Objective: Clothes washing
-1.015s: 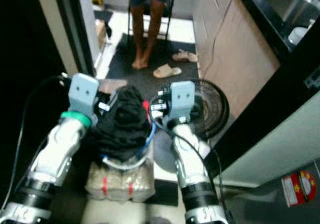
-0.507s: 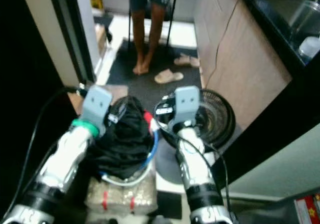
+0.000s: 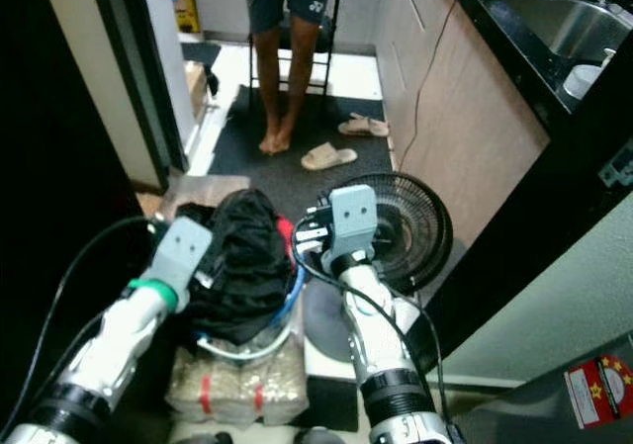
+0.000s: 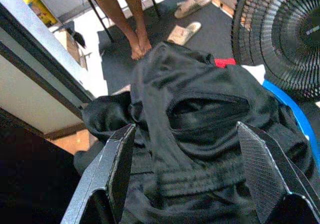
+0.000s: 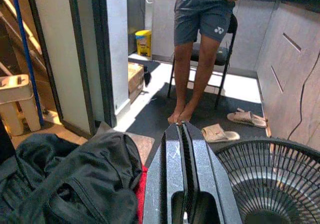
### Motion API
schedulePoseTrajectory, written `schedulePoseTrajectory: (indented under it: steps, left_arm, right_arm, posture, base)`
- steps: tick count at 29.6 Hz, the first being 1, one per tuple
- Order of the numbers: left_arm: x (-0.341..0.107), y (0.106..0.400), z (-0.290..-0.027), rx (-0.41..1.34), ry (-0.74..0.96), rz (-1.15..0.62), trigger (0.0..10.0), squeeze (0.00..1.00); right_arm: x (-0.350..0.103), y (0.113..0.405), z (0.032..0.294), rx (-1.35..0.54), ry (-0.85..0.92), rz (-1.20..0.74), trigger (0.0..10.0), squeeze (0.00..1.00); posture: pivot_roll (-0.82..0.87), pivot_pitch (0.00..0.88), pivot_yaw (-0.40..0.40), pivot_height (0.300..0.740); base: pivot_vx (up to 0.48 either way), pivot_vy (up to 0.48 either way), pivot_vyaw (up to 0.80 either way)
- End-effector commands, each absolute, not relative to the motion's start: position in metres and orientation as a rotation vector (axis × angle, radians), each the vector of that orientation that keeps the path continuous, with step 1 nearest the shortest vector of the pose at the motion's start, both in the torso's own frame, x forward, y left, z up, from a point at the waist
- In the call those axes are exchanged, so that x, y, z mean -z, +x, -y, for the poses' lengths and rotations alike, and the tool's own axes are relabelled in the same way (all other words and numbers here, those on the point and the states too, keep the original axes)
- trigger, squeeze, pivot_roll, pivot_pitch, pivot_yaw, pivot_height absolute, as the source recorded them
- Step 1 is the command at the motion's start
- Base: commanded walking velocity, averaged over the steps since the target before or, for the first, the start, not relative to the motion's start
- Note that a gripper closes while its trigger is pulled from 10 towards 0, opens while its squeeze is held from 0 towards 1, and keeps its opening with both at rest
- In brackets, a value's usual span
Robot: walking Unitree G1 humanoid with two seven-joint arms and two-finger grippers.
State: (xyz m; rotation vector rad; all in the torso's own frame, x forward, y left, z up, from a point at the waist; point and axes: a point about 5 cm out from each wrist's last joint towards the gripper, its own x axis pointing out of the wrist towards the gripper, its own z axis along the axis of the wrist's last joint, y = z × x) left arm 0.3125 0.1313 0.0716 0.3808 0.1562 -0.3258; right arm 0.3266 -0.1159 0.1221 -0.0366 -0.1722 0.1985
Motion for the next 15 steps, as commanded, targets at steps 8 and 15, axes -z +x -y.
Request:
schedulePoseTrajectory:
  steps: [8,15]
  left_arm:
    - [-0.039,0.305,-0.151,0.319,0.449,-0.325,10.0,0.00]
    - [-0.036,0.304,-0.160,0.291,0.433,-0.334,10.0,0.00]
  right_arm:
    - [-0.100,0.323,0.122,-0.182,-0.078,0.101,10.0,0.00]
    - [-0.098,0.324,0.124,-0.174,-0.099,0.103,10.0,0.00]
  posture:
    - [-0.03,0.002,0.029,0.740]
    - [-0.03,0.006,0.028,0.740]
  base:
    - [0.000,0.000,0.00]
    - [0.000,0.000,0.00]
